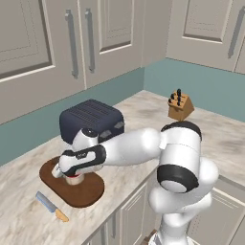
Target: Retrieve the steak from the fridge and place it on the cutting board.
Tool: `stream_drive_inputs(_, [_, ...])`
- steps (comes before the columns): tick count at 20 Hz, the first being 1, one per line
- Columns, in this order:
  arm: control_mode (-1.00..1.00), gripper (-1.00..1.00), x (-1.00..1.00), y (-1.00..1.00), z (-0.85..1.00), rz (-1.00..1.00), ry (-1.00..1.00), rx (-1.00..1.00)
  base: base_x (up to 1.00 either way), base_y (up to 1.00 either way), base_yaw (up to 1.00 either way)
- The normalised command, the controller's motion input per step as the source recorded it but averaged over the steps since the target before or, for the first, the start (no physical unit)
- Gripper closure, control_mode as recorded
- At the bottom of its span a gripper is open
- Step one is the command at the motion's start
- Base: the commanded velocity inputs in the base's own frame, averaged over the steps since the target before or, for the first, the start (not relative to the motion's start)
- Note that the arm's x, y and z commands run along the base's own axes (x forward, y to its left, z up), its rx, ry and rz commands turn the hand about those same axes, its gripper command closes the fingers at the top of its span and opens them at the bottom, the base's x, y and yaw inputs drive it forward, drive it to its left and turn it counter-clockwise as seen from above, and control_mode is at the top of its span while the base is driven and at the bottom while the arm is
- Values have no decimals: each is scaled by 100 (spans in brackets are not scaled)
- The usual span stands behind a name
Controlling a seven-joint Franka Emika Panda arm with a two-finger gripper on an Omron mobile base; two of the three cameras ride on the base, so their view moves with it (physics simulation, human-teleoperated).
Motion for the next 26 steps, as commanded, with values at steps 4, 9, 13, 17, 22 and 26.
stream_drive_inputs(4, [-100, 100, 0, 0, -27, 0, -9, 0, 0, 0, 0])
stream_drive_inputs(9, [-100, 100, 18, 0, -14, 0, -8, 0, 0, 0, 0])
stream_drive_inputs(13, [-100, 100, 45, 7, -1, 0, -14, 0, 0, 0, 0])
stream_drive_inputs(17, [-100, 100, 44, 25, 0, 0, -15, 0, 0, 0, 0])
stream_drive_inputs(22, [-100, -100, 34, 26, -1, 0, -8, 0, 0, 0, 0])
stream_drive_inputs(26, [-100, -100, 0, 0, 8, 0, 0, 0, 0, 0, 0])
